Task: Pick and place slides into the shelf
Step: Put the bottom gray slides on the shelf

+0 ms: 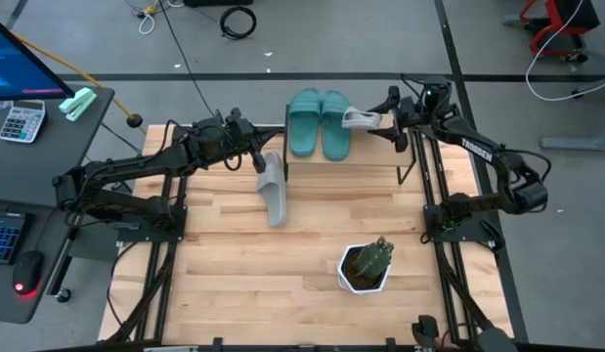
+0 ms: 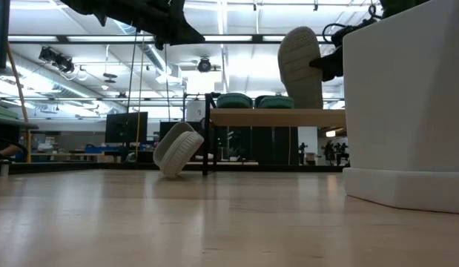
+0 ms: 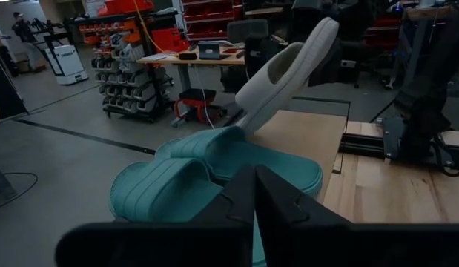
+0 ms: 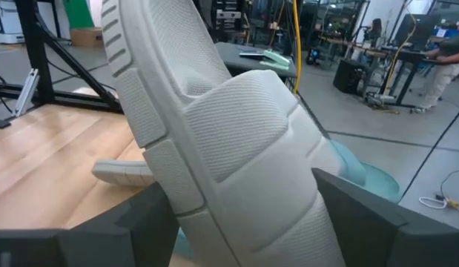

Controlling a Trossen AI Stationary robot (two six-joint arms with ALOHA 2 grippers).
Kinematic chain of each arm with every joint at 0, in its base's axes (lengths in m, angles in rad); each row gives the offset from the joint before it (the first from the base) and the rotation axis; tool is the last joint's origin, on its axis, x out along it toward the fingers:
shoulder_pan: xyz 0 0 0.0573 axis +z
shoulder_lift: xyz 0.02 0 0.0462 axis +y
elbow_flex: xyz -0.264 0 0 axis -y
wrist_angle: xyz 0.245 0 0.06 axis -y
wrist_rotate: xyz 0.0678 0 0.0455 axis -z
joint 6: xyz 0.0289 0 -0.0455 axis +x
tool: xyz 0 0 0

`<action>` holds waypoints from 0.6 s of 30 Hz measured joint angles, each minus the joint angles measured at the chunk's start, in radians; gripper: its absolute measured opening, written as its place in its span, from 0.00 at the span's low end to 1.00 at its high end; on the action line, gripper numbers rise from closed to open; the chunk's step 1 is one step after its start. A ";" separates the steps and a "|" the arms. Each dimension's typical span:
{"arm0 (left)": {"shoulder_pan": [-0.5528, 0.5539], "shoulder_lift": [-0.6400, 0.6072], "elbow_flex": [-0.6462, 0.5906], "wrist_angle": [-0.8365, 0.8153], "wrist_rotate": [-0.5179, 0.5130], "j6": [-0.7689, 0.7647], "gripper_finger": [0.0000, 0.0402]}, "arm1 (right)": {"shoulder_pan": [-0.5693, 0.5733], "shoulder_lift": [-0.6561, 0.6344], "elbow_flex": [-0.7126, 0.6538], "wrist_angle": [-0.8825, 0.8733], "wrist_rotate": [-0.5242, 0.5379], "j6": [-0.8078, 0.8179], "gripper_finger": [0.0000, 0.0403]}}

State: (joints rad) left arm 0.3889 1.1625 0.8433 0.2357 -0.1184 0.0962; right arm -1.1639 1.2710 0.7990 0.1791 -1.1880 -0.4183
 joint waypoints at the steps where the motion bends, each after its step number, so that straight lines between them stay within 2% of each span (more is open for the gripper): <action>1: 0.000 0.000 0.000 0.000 0.000 0.000 0.05 | -0.003 -0.011 0.000 -0.014 -0.001 0.000 0.71; 7: 0.000 0.000 0.000 -0.001 0.000 0.002 0.04 | -0.015 -0.056 0.000 -0.082 0.007 -0.001 0.71; 12: 0.000 0.000 0.000 -0.001 0.011 0.002 0.01 | 0.019 -0.045 0.001 -0.147 0.038 -0.005 0.71; 18: -0.001 0.000 0.000 -0.001 0.011 -0.006 0.06 | 0.056 -0.042 0.001 -0.187 0.068 -0.007 0.71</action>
State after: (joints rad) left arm 0.3882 1.1625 0.8433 0.2348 -0.1070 0.0902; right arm -1.1080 1.2289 0.7998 -0.0078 -1.1202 -0.4255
